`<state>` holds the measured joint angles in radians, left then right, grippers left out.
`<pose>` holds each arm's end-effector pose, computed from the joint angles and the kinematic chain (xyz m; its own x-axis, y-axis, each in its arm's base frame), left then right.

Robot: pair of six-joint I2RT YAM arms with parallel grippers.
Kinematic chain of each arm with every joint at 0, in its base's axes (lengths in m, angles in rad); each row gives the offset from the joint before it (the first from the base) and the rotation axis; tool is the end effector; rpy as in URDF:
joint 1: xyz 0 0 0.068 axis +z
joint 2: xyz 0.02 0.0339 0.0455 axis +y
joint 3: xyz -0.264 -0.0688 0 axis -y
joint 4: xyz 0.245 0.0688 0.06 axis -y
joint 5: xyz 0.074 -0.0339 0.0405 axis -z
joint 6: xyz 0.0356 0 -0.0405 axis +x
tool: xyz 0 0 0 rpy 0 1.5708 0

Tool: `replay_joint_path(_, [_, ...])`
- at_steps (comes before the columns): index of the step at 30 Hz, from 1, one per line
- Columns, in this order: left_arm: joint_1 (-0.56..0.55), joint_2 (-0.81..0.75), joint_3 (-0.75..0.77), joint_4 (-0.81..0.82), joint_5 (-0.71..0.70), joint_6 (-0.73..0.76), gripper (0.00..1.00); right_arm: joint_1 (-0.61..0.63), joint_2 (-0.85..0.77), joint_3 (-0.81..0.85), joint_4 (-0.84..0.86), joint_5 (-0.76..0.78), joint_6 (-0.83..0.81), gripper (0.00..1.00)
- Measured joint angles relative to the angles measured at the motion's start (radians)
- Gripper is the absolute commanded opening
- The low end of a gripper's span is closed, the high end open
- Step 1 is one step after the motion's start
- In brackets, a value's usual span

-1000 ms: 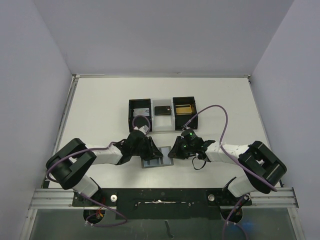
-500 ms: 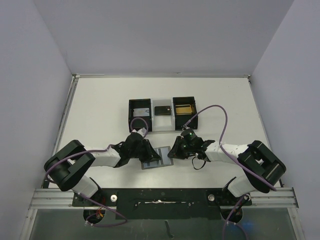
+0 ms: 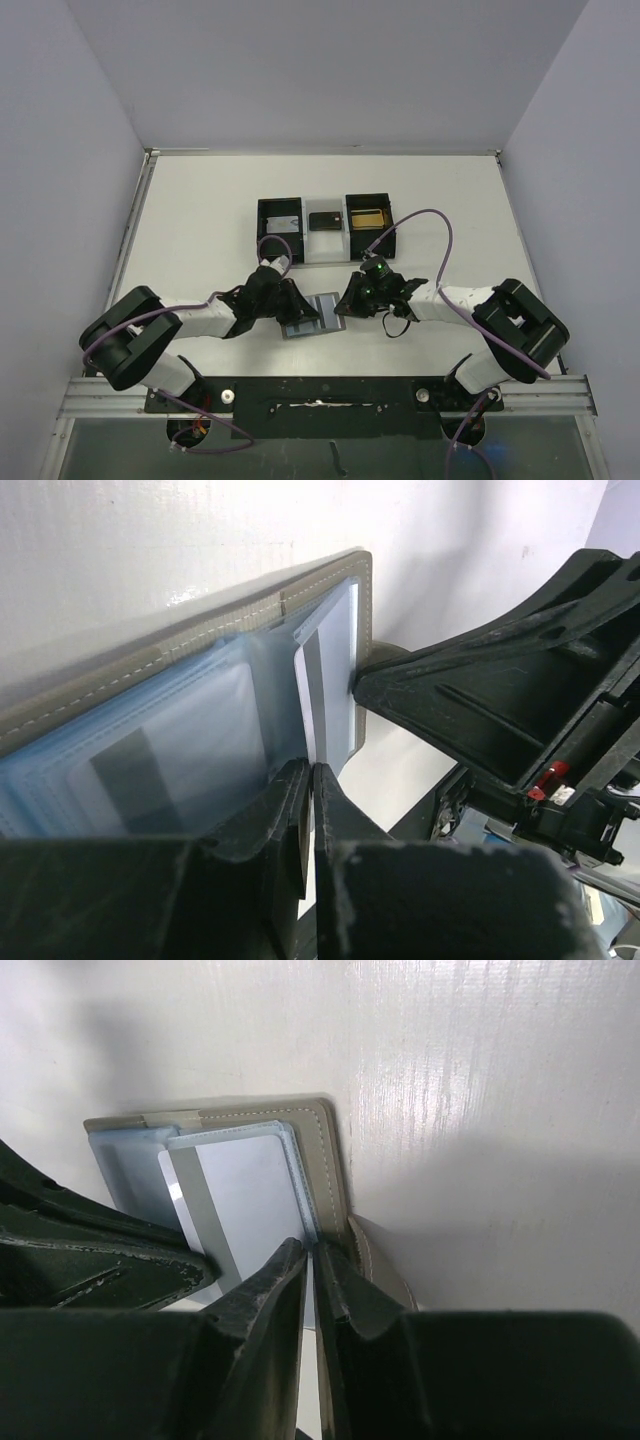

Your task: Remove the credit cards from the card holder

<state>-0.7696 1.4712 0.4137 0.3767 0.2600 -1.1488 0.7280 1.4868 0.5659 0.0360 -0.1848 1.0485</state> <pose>0.1736 -0.1809 0.1240 -0.9295 -0.3270 -0.1707 -0.0782 0.6269 -0.7752 0.1919 0.1798 0.1335 -0.9303 0.3120 -0.1927 0.1310 0.7737 0.6199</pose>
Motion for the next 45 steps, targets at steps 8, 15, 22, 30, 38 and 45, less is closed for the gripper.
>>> replay_joint_path(8, [0.029, -0.050, -0.013, -0.037, 0.002, 0.009, 0.00, 0.000, 0.011, 0.009, -0.003, -0.003, 0.000, 0.11])
replay_joint_path(15, [0.040, -0.067, -0.026, -0.055, 0.010, 0.023, 0.01, 0.000, 0.013, 0.013, -0.005, -0.005, -0.002, 0.12])
replay_joint_path(22, [0.045, -0.065, -0.026, -0.055, 0.029, 0.035, 0.02, 0.021, 0.010, 0.044, -0.044, 0.006, -0.050, 0.19])
replay_joint_path(30, [0.045, -0.063, -0.026, -0.053, 0.037, 0.038, 0.06, 0.056, 0.001, 0.093, -0.091, 0.004, -0.103, 0.24])
replay_joint_path(38, [0.045, -0.063, -0.026, -0.050, 0.053, 0.039, 0.10, 0.097, 0.100, 0.199, -0.169, 0.035, -0.133, 0.31])
replay_joint_path(45, [0.045, -0.063, -0.034, -0.029, 0.063, 0.034, 0.04, 0.110, 0.110, 0.220, -0.198, 0.066, -0.126, 0.26])
